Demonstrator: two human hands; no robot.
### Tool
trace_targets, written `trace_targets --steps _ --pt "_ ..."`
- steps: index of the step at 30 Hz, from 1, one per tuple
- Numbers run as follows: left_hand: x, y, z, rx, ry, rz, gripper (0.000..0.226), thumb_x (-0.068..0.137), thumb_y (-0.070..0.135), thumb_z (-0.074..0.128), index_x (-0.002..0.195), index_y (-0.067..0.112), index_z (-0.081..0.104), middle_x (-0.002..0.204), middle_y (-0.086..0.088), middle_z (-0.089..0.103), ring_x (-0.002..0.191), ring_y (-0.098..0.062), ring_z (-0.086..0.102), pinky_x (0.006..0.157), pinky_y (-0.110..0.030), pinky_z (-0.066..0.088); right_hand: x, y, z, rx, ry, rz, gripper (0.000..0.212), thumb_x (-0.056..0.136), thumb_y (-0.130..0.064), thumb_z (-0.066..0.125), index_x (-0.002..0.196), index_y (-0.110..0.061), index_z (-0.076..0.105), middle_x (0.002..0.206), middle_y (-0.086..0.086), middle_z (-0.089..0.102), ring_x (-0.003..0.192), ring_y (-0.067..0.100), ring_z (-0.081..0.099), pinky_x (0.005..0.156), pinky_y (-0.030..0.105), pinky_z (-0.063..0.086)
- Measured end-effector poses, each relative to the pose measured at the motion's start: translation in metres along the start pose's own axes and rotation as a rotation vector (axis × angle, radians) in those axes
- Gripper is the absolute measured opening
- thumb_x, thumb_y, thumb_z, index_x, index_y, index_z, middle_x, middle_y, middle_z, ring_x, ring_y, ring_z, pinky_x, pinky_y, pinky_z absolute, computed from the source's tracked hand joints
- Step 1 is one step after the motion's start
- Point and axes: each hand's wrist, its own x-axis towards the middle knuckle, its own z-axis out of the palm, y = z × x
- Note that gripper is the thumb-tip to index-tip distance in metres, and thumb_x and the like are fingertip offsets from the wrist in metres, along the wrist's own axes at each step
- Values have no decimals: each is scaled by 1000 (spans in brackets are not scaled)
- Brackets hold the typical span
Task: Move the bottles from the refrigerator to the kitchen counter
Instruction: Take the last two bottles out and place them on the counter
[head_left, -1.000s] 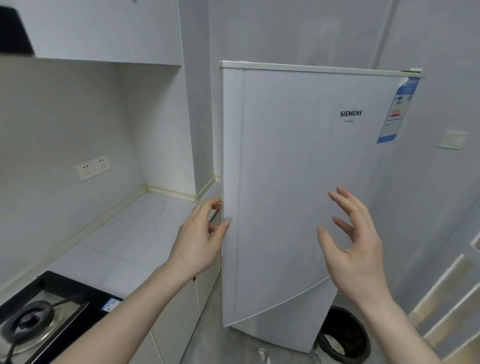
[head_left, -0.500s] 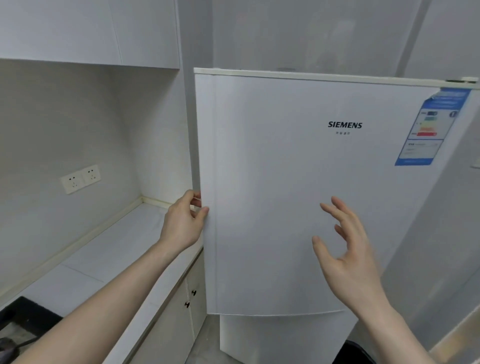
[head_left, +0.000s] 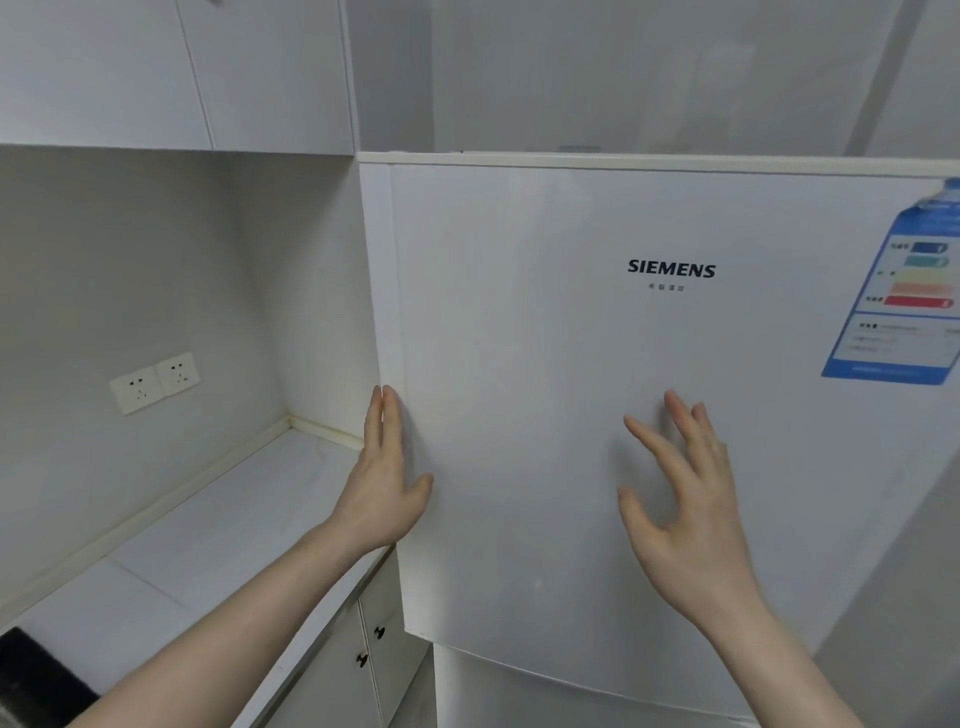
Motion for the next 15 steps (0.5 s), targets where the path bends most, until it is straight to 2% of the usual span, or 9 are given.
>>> trace_targets --steps 2,4,7,8,11,15 --pt "8 -3 2 20 -27 -12 107 94 17 59 157 20 -27 162 13 -36 145 6 -25 116 -20 13 2 15 2 -83 -34 -3 76 85 -7 77 152 -31 50 173 -10 14 161 15 1 125 66 13" --pt "16 -5 0 27 -30 -15 106 93 16 58 158 24 -24 163 16 -34 151 2 -16 120 -25 21 4 25 5 -138 -55 -35 80 84 -9 79 154 -30 47 174 -9 8 161 17 -3 126 63 6" --pt "26 -3 1 29 -54 -34 103 93 18 59 161 31 -17 161 21 -35 157 -13 9 109 -26 37 8 34 9 -182 -82 -56 84 84 -12 79 157 -29 43 174 -8 4 161 19 -6 126 59 1" --pt "28 -1 4 30 -74 -38 102 92 18 59 161 34 -14 160 23 -36 157 -14 12 105 -26 39 9 37 11 -192 -87 -54 84 84 -12 79 157 -29 42 174 -7 4 161 19 -7 126 58 0" --pt "30 5 16 38 -137 8 103 90 17 60 160 43 -12 157 30 -37 157 -13 9 108 -25 37 13 45 15 -217 -100 -45 87 83 -14 79 159 -30 39 175 -7 2 161 19 -9 127 58 -1" --pt "37 8 31 50 -214 2 104 89 17 59 158 46 -13 161 28 -30 157 -16 9 115 -30 33 15 55 18 -254 -115 -35 89 82 -16 81 159 -29 39 175 -7 -1 161 20 -10 127 58 -2"
